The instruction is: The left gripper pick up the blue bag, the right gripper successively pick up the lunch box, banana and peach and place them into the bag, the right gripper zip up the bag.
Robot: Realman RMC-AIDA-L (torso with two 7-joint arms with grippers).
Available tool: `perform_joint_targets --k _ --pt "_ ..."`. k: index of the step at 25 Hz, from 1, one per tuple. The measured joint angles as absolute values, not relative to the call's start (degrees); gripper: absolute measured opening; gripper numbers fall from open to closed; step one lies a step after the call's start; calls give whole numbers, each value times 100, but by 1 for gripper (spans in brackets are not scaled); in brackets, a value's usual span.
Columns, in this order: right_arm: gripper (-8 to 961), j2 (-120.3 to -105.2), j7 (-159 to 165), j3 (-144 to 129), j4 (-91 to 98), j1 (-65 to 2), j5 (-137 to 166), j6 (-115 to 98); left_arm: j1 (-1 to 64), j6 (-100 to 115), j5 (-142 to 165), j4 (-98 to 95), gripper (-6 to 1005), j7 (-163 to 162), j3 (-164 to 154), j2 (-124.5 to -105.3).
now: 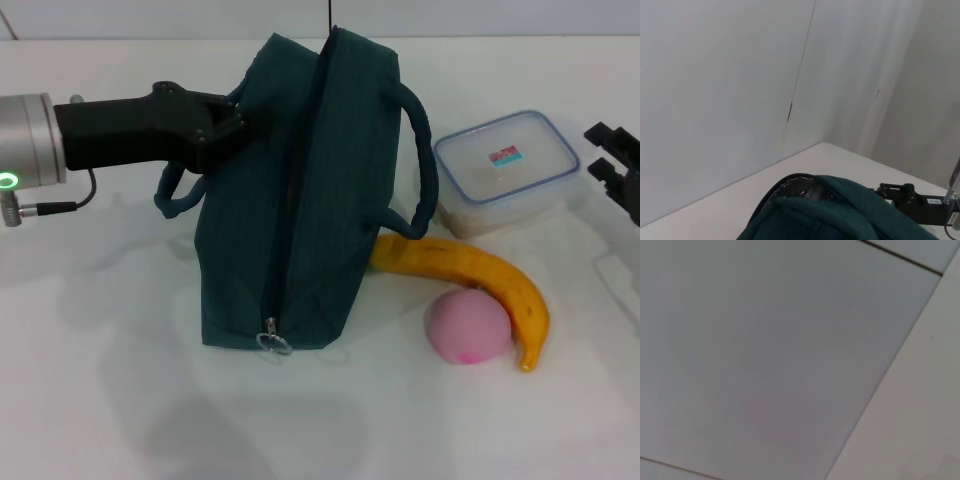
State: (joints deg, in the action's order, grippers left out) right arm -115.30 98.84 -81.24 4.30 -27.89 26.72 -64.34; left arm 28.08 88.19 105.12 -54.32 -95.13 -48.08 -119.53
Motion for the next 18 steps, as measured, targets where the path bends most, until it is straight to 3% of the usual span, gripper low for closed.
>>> perform_joint_targets --k 4,18 --pt "632 -11531 10167 -8243 440 -2891 2672 -6256 2794 8834 10488 -5435 41 -9420 -4808 -11955" --pt "634 -11402 10813 -8474 447 -3265 2685 -5854 2742 8858 10439 -5393 41 -9264 -4967 -11965"
